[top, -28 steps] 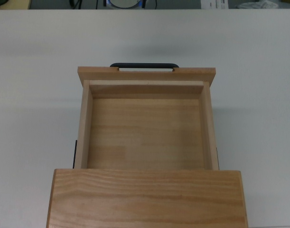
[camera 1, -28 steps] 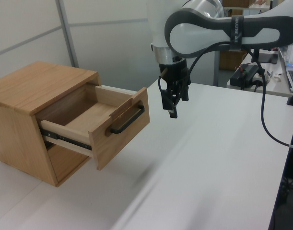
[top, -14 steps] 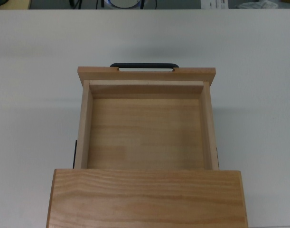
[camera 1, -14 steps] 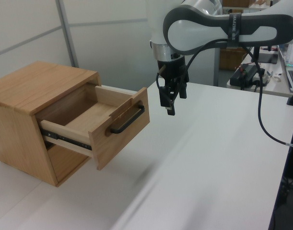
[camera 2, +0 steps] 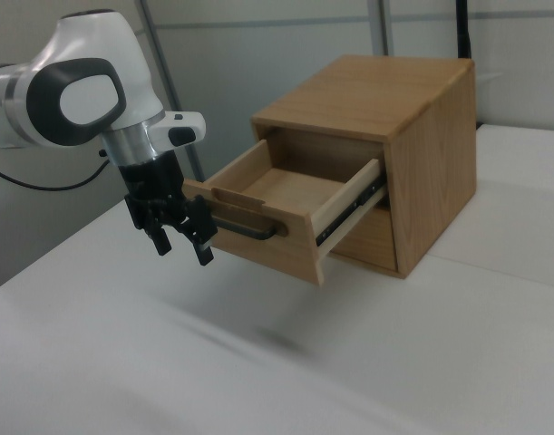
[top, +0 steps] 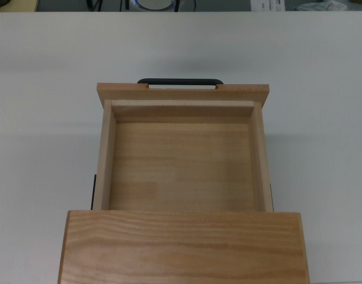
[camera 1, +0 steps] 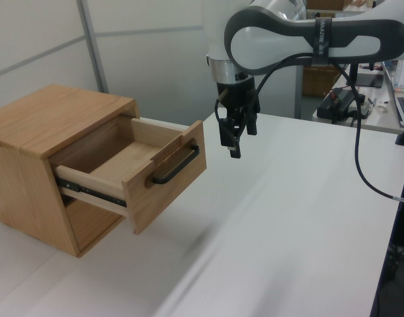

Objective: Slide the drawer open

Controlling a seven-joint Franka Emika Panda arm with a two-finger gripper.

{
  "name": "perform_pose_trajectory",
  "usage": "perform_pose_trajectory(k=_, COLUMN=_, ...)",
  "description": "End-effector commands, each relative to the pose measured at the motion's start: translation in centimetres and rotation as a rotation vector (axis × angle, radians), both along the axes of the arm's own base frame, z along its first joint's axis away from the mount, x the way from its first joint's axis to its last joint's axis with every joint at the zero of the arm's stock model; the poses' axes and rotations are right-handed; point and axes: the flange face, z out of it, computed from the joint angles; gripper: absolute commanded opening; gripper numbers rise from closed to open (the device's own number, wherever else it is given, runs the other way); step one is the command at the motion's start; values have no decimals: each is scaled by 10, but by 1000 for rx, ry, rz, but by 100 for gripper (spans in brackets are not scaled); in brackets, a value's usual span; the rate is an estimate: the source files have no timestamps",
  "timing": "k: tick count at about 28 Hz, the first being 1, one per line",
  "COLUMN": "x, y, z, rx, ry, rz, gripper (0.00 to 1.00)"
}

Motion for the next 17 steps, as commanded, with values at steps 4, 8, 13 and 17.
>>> perform_pose_trajectory(k=4, x=1, y=0, z=16, rx=30, ry=1, rz=8, gripper=100)
perform_pose_trajectory(k=8, x=-2, y=1, z=16, rx=26, ry=28, rz=9, gripper=100)
perform_pose_trajectory(k=13, x=-3, y=4, z=17, rx=26, ry=30, rz=13, gripper=100)
perform_pose_trajectory(k=17, x=-1, y=5, z=20, rx=28, ry=24, rz=15, gripper=100)
